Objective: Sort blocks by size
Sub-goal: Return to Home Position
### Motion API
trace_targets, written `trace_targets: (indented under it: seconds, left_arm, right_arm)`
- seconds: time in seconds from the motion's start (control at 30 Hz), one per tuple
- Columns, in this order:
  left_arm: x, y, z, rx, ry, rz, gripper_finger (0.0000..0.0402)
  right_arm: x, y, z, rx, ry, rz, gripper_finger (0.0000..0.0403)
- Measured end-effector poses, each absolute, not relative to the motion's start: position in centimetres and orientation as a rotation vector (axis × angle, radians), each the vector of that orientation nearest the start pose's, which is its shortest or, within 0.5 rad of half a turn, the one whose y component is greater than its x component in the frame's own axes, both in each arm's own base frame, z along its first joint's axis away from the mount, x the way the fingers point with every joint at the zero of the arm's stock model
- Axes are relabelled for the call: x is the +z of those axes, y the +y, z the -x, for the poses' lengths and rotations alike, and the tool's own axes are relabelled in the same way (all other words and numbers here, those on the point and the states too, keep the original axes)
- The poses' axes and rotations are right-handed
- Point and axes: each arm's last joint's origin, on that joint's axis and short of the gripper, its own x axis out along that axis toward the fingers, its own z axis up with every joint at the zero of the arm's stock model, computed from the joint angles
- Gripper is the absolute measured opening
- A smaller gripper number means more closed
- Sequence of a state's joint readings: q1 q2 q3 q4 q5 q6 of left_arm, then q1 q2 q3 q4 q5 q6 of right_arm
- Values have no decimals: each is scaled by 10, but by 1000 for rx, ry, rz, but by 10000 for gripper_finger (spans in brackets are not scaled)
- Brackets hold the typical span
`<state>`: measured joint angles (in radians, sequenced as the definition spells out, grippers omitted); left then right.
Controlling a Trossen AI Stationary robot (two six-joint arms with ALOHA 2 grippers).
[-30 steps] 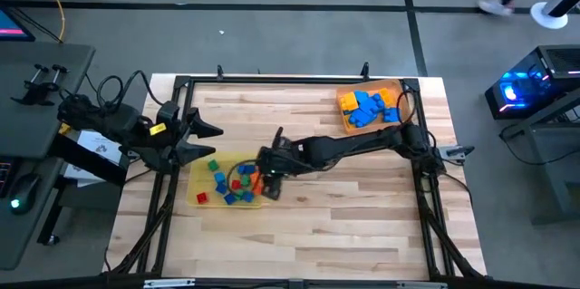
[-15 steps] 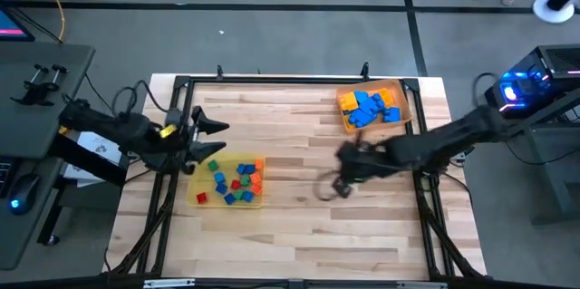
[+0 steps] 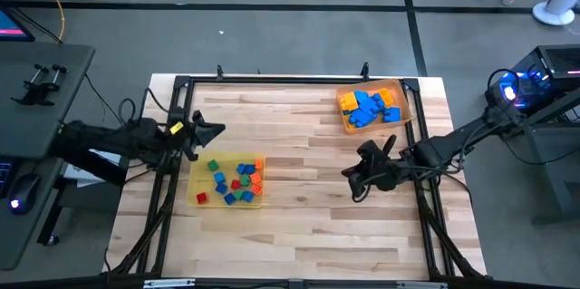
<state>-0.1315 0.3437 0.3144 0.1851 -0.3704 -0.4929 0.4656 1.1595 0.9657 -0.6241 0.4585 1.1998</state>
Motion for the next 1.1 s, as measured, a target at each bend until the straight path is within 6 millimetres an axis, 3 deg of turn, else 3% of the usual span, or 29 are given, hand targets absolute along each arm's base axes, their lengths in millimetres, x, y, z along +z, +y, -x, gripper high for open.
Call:
trace_targets:
  seconds: [0.43,0.77,0.97,1.1]
  left_arm:
    - [194,-9,-107,138,-308,583,1]
    - [200,-3,-99,128,-345,457,0]
    - [195,-1,-99,116,-304,534,0]
    - [194,-1,-99,126,-296,536,0]
  right_arm:
    - [294,95,-216,-371,576,-812,1]
    - [294,97,-216,-323,609,-836,0]
    - [292,97,-214,-295,668,-815,0]
    - [290,96,-212,-271,706,-711,0]
